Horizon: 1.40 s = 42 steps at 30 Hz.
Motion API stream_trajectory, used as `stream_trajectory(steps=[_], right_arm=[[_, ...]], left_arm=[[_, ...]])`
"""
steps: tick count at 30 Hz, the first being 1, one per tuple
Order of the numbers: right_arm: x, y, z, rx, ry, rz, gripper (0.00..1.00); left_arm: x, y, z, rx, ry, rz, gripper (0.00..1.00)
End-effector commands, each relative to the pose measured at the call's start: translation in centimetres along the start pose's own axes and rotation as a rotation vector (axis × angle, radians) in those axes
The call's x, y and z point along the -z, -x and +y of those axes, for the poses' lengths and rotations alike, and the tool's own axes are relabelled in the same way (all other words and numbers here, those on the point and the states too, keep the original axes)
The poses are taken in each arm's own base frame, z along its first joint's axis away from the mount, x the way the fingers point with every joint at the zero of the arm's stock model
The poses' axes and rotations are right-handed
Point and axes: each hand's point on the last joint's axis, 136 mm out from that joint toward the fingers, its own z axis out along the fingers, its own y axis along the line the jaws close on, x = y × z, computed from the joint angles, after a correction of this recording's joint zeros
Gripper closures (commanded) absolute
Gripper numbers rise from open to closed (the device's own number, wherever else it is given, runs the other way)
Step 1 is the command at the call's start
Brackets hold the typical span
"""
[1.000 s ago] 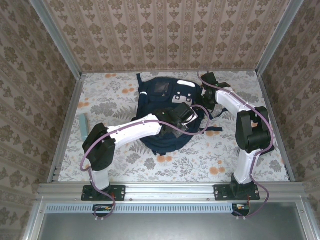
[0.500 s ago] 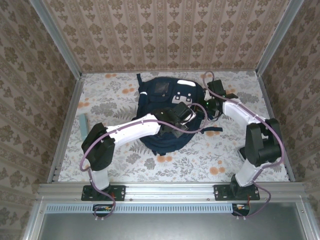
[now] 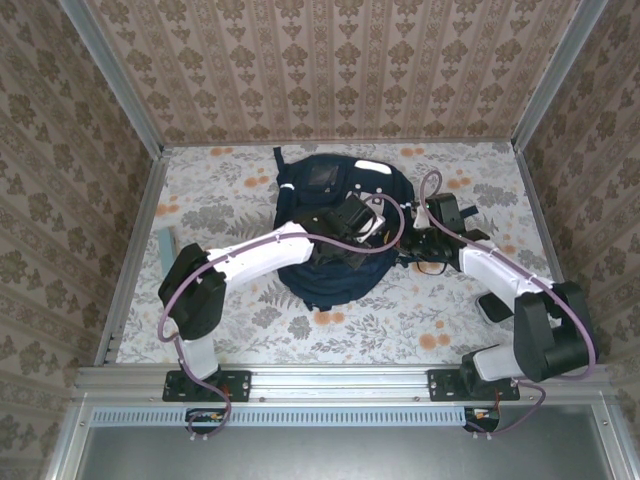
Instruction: Pack the student bag
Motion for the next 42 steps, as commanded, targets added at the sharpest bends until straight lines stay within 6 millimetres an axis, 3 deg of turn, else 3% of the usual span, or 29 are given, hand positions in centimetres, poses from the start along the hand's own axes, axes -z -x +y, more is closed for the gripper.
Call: stream_trajectory(steps=[1,7,11,16,24,33,42], right_arm=[[1.2,-0.8,1.8,-0.007,0.066,0.027,1.0],[3.3,3.7,2.6,-0.003,0.082,-0.068,1.0],[3.4,6.5,3.2,0.008,0.086,-0.097,1.0],[2.8,9.2,3.0,0.015,0.078,-0.105,1.0],[2.7,10.1,2.9,0.024,0.076,-0.096,1.0],[2.6,9.4,2.5,0.019,0.08,-0.073,1.0],[2.3,6.7,2.9,0.029,0.101,-0.033,1.0]], left_arm=[[2.0,3.9,0.6,0.086,-0.06,-0.132,0.83],[4.3,3.0,1.9,0.108,-0.164,-0.116,0.48],[5.0,2.1,3.2,0.085,-0.153,-0.107,0.4],[4.5,1.3,3.2,-0.012,-0.167,-0.096,0.36],[2.5,2.6,2.8,-0.093,-0.206,-0.104,0.37],[-0.3,3.4,4.3,-0.05,-0.167,-0.044,0.49],[-1.0,5.0,4.8,0.036,-0.186,-0.094,0.82]])
